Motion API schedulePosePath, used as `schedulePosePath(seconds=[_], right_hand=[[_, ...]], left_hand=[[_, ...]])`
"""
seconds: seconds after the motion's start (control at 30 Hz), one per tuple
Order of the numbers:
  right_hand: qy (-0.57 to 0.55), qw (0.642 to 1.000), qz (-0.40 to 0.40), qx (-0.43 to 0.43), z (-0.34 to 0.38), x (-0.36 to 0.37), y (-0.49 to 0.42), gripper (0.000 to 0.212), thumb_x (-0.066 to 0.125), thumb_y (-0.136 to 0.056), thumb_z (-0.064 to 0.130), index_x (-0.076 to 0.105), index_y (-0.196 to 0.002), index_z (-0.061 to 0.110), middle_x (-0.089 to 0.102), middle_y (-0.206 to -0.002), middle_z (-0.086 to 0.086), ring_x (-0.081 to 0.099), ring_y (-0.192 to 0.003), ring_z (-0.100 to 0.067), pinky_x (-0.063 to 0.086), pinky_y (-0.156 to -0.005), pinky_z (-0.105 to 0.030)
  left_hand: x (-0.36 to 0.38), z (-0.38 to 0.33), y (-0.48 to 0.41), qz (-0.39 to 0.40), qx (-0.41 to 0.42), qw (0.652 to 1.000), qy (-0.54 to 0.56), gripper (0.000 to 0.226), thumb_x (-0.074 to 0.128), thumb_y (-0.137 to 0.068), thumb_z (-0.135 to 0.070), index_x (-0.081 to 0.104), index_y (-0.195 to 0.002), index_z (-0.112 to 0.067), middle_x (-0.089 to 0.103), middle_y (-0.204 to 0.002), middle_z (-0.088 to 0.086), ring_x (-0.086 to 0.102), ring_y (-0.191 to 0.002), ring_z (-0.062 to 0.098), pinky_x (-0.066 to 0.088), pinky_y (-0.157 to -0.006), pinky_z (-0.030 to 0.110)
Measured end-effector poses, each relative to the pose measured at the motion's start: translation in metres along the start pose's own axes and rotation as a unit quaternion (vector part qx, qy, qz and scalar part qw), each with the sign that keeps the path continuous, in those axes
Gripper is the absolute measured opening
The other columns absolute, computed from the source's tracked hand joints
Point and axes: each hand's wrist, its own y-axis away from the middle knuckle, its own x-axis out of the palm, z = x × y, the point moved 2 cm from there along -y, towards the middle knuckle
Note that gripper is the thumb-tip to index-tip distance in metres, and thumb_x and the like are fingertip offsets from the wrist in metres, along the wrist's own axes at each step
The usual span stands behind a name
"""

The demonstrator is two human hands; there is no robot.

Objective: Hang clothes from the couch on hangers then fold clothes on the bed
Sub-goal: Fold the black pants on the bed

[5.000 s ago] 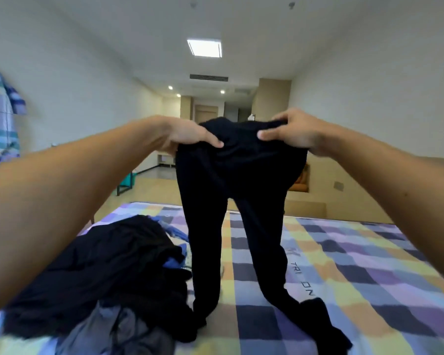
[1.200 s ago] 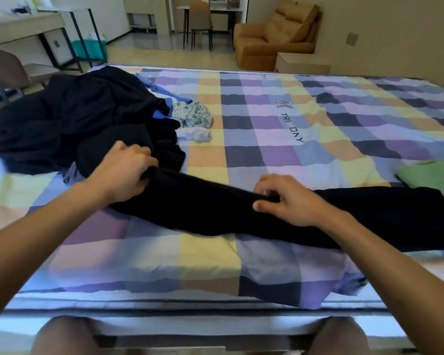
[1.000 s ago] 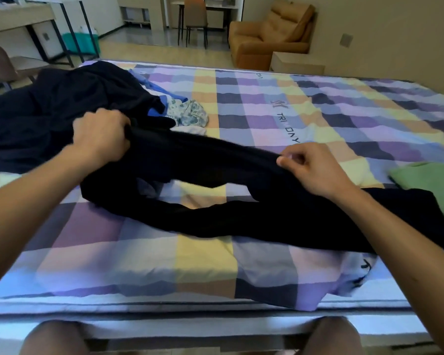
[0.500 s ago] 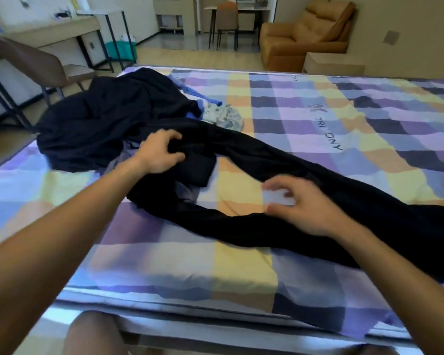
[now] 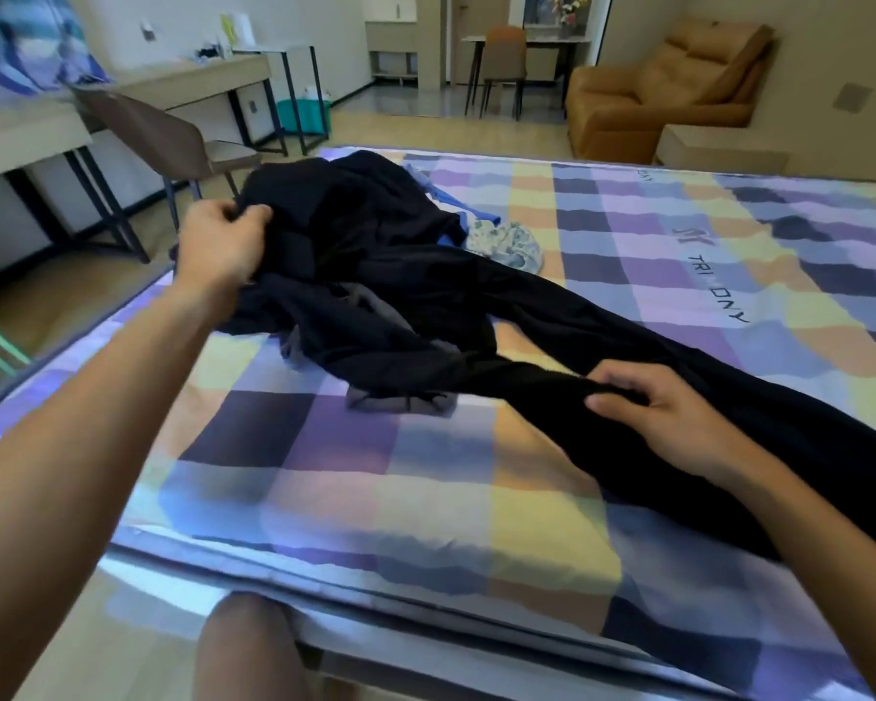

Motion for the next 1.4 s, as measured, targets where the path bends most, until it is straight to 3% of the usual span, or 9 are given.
schedulePosePath(seconds=[0.17, 0.3, 0.47, 0.57, 0.67, 0.83, 1.03, 1.3, 1.4], right_hand=[[-0.136, 0.986, 0.019, 0.099, -0.001, -0.013, 0.005, 0.036, 0.057, -0.099, 0.023, 0.061, -0.083, -0.009, 0.056, -0.075, -0.010, 0.052, -0.070, -0.018, 0.041, -0.065, -0.026], [0.120, 0.980, 0.071, 0.141, -0.025, 0.010, -0.006, 0.035, 0.062, -0.100, 0.029, 0.061, -0.072, 0.008, 0.059, -0.065, 0.001, 0.055, -0.062, -0.011, 0.045, -0.066, -0.035], [0.211, 0.971, 0.020, 0.108, -0.035, 0.039, -0.008, 0.013, 0.073, -0.091, 0.025, 0.060, -0.089, 0.025, 0.066, -0.084, 0.004, 0.062, -0.084, -0.015, 0.046, -0.076, -0.031], [0.204, 0.975, -0.014, 0.086, -0.029, 0.043, -0.007, 0.016, 0.076, -0.088, 0.023, 0.060, -0.087, 0.023, 0.065, -0.082, 0.004, 0.060, -0.080, -0.010, 0.044, -0.073, -0.028], [0.165, 0.983, -0.023, 0.082, -0.026, 0.041, -0.007, 0.017, 0.075, -0.088, 0.018, 0.060, -0.081, 0.016, 0.064, -0.074, 0.004, 0.057, -0.069, -0.006, 0.039, -0.064, -0.020], [0.110, 0.988, -0.054, 0.098, -0.030, 0.040, -0.006, 0.020, 0.069, -0.093, 0.011, 0.059, -0.075, 0.013, 0.058, -0.062, 0.016, 0.052, -0.059, -0.001, 0.038, -0.059, -0.015], [0.095, 0.988, -0.095, 0.079, -0.031, 0.033, 0.001, 0.034, 0.057, -0.101, 0.018, 0.050, -0.070, 0.008, 0.045, -0.060, 0.011, 0.042, -0.057, -0.003, 0.030, -0.056, -0.021], [0.094, 0.978, -0.163, 0.087, -0.037, 0.027, 0.001, 0.028, 0.060, -0.100, 0.019, 0.057, -0.072, 0.020, 0.055, -0.066, 0.007, 0.050, -0.061, 0.000, 0.037, -0.059, -0.015], [0.080, 0.980, -0.158, 0.089, -0.039, 0.022, 0.005, 0.023, 0.060, -0.100, 0.019, 0.060, -0.077, 0.018, 0.061, -0.072, 0.004, 0.053, -0.065, -0.002, 0.040, -0.063, -0.016]], left_hand=[[-0.052, 0.030, -0.017, 0.004, -0.138, 0.990, 0.011, 0.023, 0.065, -0.090, -0.025, 0.055, -0.073, -0.013, 0.048, -0.057, 0.010, 0.038, -0.029, 0.011, 0.029, -0.032, 0.016], [-0.052, 0.082, -0.004, 0.058, -0.197, 0.977, -0.060, 0.032, 0.064, -0.096, -0.035, 0.051, -0.072, -0.018, 0.050, -0.069, 0.009, 0.042, -0.037, 0.013, 0.027, -0.039, 0.016], [-0.030, 0.104, 0.052, 0.127, 0.153, 0.963, -0.185, 0.022, 0.076, -0.087, -0.029, 0.061, -0.090, -0.014, 0.063, -0.087, 0.001, 0.059, -0.077, 0.016, 0.046, -0.075, 0.029], [-0.016, 0.097, 0.100, 0.332, 0.310, 0.869, -0.197, 0.039, 0.078, -0.079, -0.052, 0.057, -0.093, -0.023, 0.055, -0.091, -0.006, 0.053, -0.083, 0.010, 0.043, -0.074, 0.024], [-0.010, 0.116, 0.116, 0.361, 0.352, 0.788, -0.353, 0.052, 0.068, -0.074, -0.075, 0.054, -0.099, -0.032, 0.048, -0.100, -0.013, 0.047, -0.091, 0.009, 0.042, -0.073, 0.029], [-0.012, 0.130, 0.114, 0.309, 0.400, 0.790, -0.347, 0.010, 0.059, -0.095, -0.030, 0.066, -0.097, -0.022, 0.058, -0.105, -0.007, 0.059, -0.095, 0.019, 0.050, -0.070, 0.035], [-0.025, 0.126, 0.094, 0.311, 0.189, 0.925, -0.106, 0.031, 0.039, -0.101, -0.036, 0.051, -0.080, -0.016, 0.054, -0.074, -0.009, 0.049, -0.071, 0.002, 0.042, -0.075, 0.037], [-0.038, 0.106, 0.090, 0.380, 0.268, 0.786, -0.407, 0.067, 0.085, -0.063, -0.047, 0.031, -0.098, -0.030, 0.055, -0.078, -0.012, 0.055, -0.068, 0.020, 0.047, -0.063, 0.043], [-0.047, 0.106, 0.077, 0.309, 0.272, 0.840, -0.354, 0.049, 0.073, -0.069, -0.010, 0.036, -0.095, -0.031, 0.060, -0.092, -0.008, 0.058, -0.080, 0.030, 0.047, -0.068, 0.044]])
